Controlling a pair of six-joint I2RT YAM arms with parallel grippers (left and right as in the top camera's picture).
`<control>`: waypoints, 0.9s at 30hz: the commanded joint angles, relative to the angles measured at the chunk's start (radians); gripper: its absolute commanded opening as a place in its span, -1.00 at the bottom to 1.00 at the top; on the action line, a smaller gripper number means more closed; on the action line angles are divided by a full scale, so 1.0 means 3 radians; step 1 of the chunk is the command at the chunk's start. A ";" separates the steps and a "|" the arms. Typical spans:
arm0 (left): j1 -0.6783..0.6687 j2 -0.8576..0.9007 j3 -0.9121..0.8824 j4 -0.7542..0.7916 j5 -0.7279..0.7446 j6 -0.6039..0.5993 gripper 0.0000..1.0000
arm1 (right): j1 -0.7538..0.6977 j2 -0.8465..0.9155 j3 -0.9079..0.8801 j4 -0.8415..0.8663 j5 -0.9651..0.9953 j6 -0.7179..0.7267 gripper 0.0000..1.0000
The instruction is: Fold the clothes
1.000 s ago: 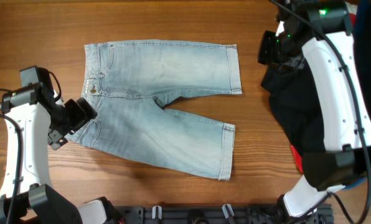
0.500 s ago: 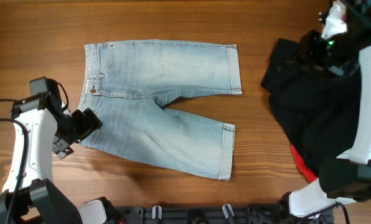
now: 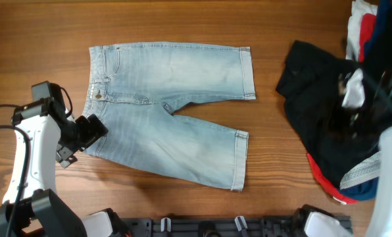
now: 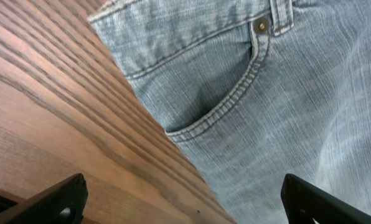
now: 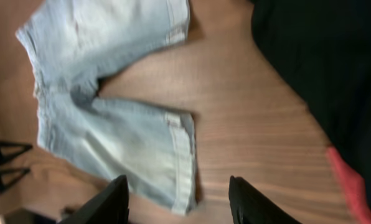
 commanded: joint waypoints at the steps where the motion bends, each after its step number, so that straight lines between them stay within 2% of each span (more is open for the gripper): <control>1: -0.0003 -0.0010 -0.0024 0.0000 -0.0001 0.0015 0.99 | 0.0072 -0.0570 -0.0894 0.0225 -0.0165 0.0572 0.04; 3: -0.0003 -0.0010 -0.0025 -0.0001 0.0005 0.0015 0.99 | 0.0128 -0.0849 -0.1339 0.0318 -0.0298 0.0743 0.01; 4: -0.0003 -0.0010 -0.0029 0.0000 0.0005 0.0015 0.99 | 0.0186 -0.0994 -0.1537 0.0379 -0.0427 0.0652 -0.03; 5: -0.0003 -0.0010 -0.0039 0.0004 0.0006 0.0015 0.99 | 0.0264 -0.1100 -0.1637 0.0423 -0.0462 0.0514 -0.04; 8: -0.0003 -0.0010 -0.0045 0.0011 0.0020 0.0014 1.00 | 0.0685 -0.1249 -0.1672 0.0451 -0.0440 0.0523 -0.03; 9: -0.0003 -0.0010 -0.0045 0.0013 0.0022 0.0013 1.00 | 0.0838 -0.1247 -0.1673 0.0458 -0.0426 0.0619 -0.03; 13: -0.0003 -0.0009 -0.0045 0.0025 0.0020 0.0003 1.00 | 0.1639 -0.1249 -0.1770 0.0772 -0.0058 0.1642 -0.03; 15: -0.0003 -0.0009 -0.0045 0.0024 0.0019 0.0003 1.00 | 0.2046 -0.1246 -0.1816 0.1039 -0.0060 0.1727 -0.03; 18: -0.0003 -0.0009 -0.0045 0.0027 0.0019 0.0003 1.00 | 0.2866 -0.1144 -0.1816 0.1352 0.0097 0.1698 0.04; 21: -0.0003 -0.0009 -0.0045 0.0027 0.0020 0.0003 1.00 | 0.3522 -0.0849 -0.1816 0.1389 0.0444 0.1850 0.08; 24: -0.0003 -0.0009 -0.0045 0.0025 0.0020 0.0003 0.99 | 0.3806 -0.0496 -0.1807 0.1502 0.0871 0.2026 0.12; 27: -0.0003 -0.0009 -0.0045 0.0024 0.0019 0.0004 0.99 | 0.3683 -0.0291 -0.1701 0.1673 0.1211 0.2089 0.21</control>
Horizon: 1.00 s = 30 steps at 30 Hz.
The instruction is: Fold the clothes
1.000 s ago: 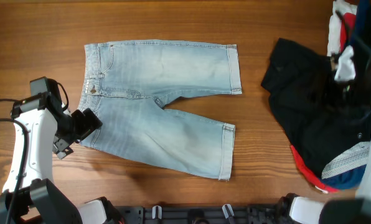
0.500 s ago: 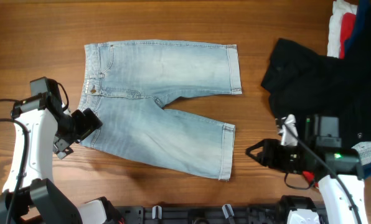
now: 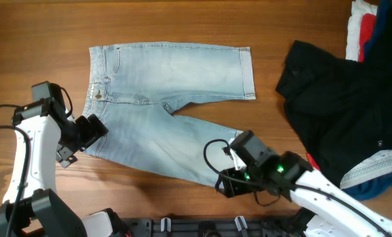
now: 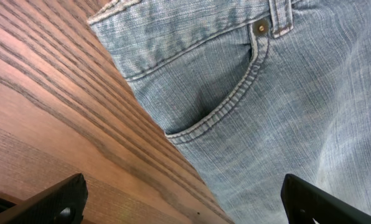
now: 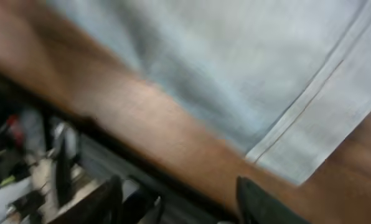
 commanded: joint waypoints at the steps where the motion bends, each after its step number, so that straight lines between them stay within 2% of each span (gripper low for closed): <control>1: -0.0003 -0.0009 -0.0033 -0.0003 0.0019 0.0004 0.99 | -0.0172 0.0155 0.0175 -0.0014 0.0757 0.0254 0.22; 3: -0.0003 -0.0009 -0.0033 -0.0001 0.0019 0.0004 1.00 | -0.0355 0.0140 0.0406 -0.0196 0.1259 0.0248 0.21; 4: -0.0003 -0.0009 -0.0033 -0.0001 0.0019 0.0004 1.00 | -0.0392 0.0134 0.0547 -0.0216 0.1339 -0.0086 0.21; 5: -0.0003 -0.0009 -0.0033 -0.0001 0.0019 0.0004 1.00 | -0.0381 0.0132 0.0674 -0.0234 0.1342 -0.0481 0.24; 8: -0.0003 -0.0009 -0.0033 0.0000 0.0019 0.0004 1.00 | -0.0221 0.0132 0.0837 -0.0421 0.1207 -0.1090 0.26; 11: -0.0003 -0.0009 -0.0033 0.0005 0.0018 0.0004 1.00 | 0.0094 0.0189 0.0825 -0.0641 0.0913 -0.1129 0.28; 12: -0.0003 -0.0009 -0.0033 0.0014 0.0018 0.0004 0.99 | 0.0233 0.0223 0.0813 -0.0643 0.0795 -0.1166 0.31; 16: -0.0003 -0.0009 -0.0033 0.0031 0.0019 0.0003 1.00 | 0.0565 0.0520 0.0810 -0.0460 0.0735 -0.1653 0.67; 17: -0.0003 -0.0009 -0.0033 0.0024 0.0019 0.0004 0.99 | 0.0612 0.0633 0.0810 -0.0408 0.0720 -0.1708 0.68; 19: -0.0003 -0.0009 -0.0033 0.0023 0.0019 0.0004 0.99 | 0.0698 0.0961 0.0810 -0.0373 0.0884 -0.1662 0.63; 22: -0.0003 -0.0009 -0.0033 0.0027 0.0019 0.0004 0.99 | 0.0712 0.1448 0.0810 -0.0292 0.1076 -0.1603 0.43; 24: -0.0003 -0.0009 -0.0033 0.0031 0.0019 0.0004 0.99 | 0.0725 0.1558 0.0855 -0.0309 0.1077 -0.1601 0.19; 25: -0.0003 -0.0009 -0.0033 0.0031 0.0018 0.0004 0.99 | 0.0729 0.1556 0.0855 -0.0314 0.1078 -0.1600 0.14; 30: -0.0003 -0.0009 -0.0033 0.0037 0.0019 0.0004 1.00 | 0.0886 0.1541 0.0853 -0.0352 0.0965 -0.1367 0.08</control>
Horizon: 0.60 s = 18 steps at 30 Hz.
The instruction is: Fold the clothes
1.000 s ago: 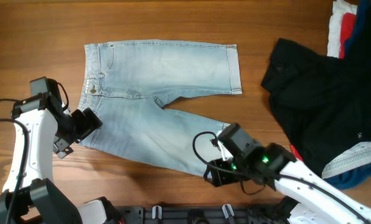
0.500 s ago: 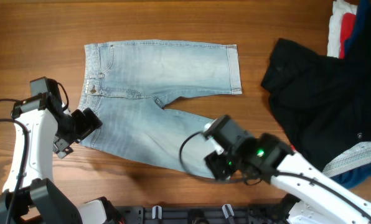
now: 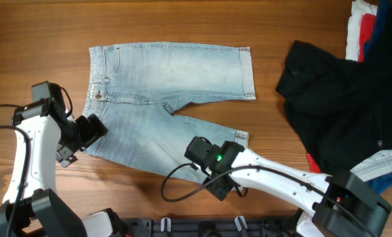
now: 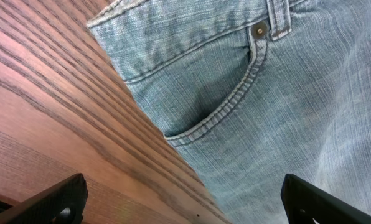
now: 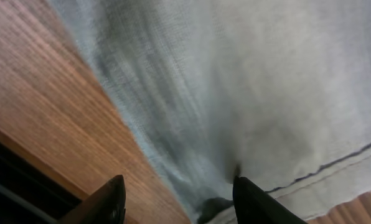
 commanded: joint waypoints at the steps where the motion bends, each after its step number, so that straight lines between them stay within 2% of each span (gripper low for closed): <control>1: -0.0003 -0.0009 -0.0027 0.0010 0.0019 0.0004 1.00 | 0.0121 -0.0004 0.0048 0.0000 -0.0149 0.0258 0.08; 9: -0.0003 -0.0009 -0.0027 0.0008 0.0020 0.0004 1.00 | 0.0160 0.0106 0.0039 0.0043 -0.0196 0.0752 0.08; 13: -0.0003 -0.0009 -0.0027 0.0008 0.0020 0.0004 1.00 | 0.0140 0.0170 0.0025 -0.0015 -0.0195 0.0999 0.19; 16: -0.0003 -0.0009 -0.0027 0.0009 0.0020 0.0004 1.00 | 0.0094 0.0164 0.0033 -0.0098 -0.0193 0.2504 0.20; 18: -0.0003 -0.0009 -0.0027 0.0008 0.0020 0.0004 0.99 | 0.0042 0.0075 0.0072 -0.0296 -0.0043 0.3267 0.22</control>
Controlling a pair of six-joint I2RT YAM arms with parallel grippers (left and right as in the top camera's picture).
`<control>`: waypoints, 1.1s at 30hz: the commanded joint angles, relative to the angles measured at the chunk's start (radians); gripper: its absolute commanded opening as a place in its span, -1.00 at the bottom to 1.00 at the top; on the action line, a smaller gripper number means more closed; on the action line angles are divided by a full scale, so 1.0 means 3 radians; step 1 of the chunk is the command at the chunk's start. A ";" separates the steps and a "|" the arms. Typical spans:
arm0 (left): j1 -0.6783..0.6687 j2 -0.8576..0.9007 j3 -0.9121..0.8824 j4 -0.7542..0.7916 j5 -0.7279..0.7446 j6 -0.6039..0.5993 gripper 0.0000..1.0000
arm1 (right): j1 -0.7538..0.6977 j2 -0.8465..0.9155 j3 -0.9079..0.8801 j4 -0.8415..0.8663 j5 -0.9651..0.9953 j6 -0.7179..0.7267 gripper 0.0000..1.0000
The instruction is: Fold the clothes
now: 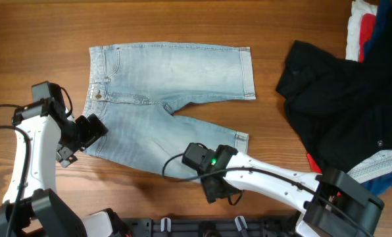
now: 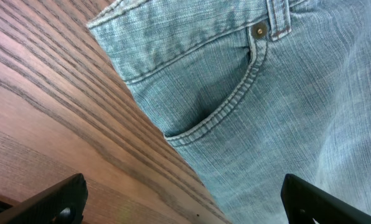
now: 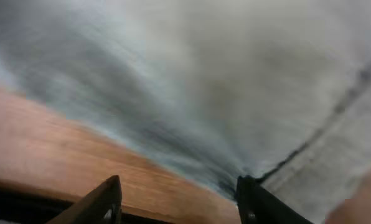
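Light blue denim shorts lie spread flat on the wooden table, waistband to the left and legs to the right. My left gripper hangs open over the near waistband corner. In the left wrist view the left gripper straddles the shorts' edge beside the front pocket. My right gripper is low at the near edge of the lower leg, close to its hem. The right wrist view is blurred, with the right gripper open, denim ahead and bare wood between the fingers.
A black garment lies spread at the right. Behind and below it sits a pile of red, white and blue clothes. A black rail runs along the table's near edge, right by my right gripper.
My right gripper has shifted a little to the left and toward the near edge of the lower leg. The left gripper and the shorts have not moved.
My right arm was first over the clothes pile at the right, with the left gripper open at the waistband corner. Then the right gripper was down by the lower leg's hem, then over that leg, and now at its near edge. The left arm stayed put.
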 commanded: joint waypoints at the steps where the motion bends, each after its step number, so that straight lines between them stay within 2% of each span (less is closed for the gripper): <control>1: -0.0003 -0.0009 -0.0027 0.0006 0.0020 0.0004 0.99 | -0.0086 -0.0169 0.0104 -0.0240 0.0196 0.1297 0.28; 2: -0.0003 -0.0009 -0.0027 0.0008 0.0020 0.0004 1.00 | -0.0125 -0.0299 0.0117 -0.0210 0.0281 0.1535 0.32; 3: -0.0003 -0.0009 -0.0027 0.0008 0.0020 0.0004 0.99 | -0.0181 -0.0431 0.0117 -0.0134 0.0286 0.1801 0.07; 4: -0.0003 -0.0009 -0.0027 0.0009 0.0020 0.0004 1.00 | -0.0210 -0.0507 0.0117 -0.0051 0.0285 0.2019 -0.29; 5: -0.0003 -0.0009 -0.0027 0.0008 0.0020 0.0003 0.99 | -0.0225 -0.0605 0.0116 0.0052 0.0286 0.2457 0.14; 6: -0.0003 -0.0009 -0.0027 0.0008 0.0024 0.0004 0.99 | -0.0225 -0.0636 0.0116 0.0103 0.0273 0.2684 0.50; 7: -0.0003 -0.0009 -0.0027 0.0008 0.0045 0.0004 0.99 | -0.0224 -0.0642 0.0114 0.0151 0.0141 0.2902 0.74; 10: -0.0003 -0.0009 -0.0027 -0.0001 0.0045 0.0004 1.00 | -0.0187 -0.0610 0.0009 0.0161 0.0015 0.3583 0.58; 11: -0.0003 -0.0009 -0.0027 -0.0001 0.0045 0.0004 0.99 | -0.0169 -0.0610 -0.0042 0.0170 -0.0041 0.3794 0.43; 12: -0.0003 -0.0009 -0.0027 -0.0001 0.0045 0.0004 1.00 | -0.0142 -0.0604 -0.0108 0.0225 -0.0112 0.4022 0.36; 13: -0.0003 -0.0009 -0.0027 0.0001 0.0045 0.0004 1.00 | -0.0112 -0.0601 -0.0177 0.0317 -0.0130 0.4171 0.37; 17: -0.0003 -0.0009 -0.0027 0.0005 0.0045 0.0004 0.99 | -0.0102 -0.0600 -0.0394 0.0505 -0.0114 0.4451 0.52; 21: -0.0003 -0.0009 -0.0027 0.0006 0.0045 0.0004 1.00 | -0.0102 -0.0595 -0.0559 0.0627 -0.0083 0.4468 0.50; 22: -0.0003 -0.0009 -0.0027 0.0006 0.0045 0.0004 0.99 | -0.0102 -0.0595 -0.0565 0.0633 -0.0009 0.4468 0.40; 25: -0.0003 -0.0009 -0.0027 0.0001 0.0045 0.0004 0.99 | -0.0102 -0.0591 -0.0585 0.0636 0.0189 0.4470 0.34; 30: -0.0003 -0.0009 -0.0027 -0.0001 0.0045 0.0004 1.00 | -0.0103 -0.0407 -0.0767 0.0947 0.0223 0.4470 0.12; 33: -0.0003 -0.0009 -0.0027 -0.0001 0.0045 0.0004 0.99 | -0.0113 -0.0336 -0.0824 0.1061 0.0240 0.4470 -0.12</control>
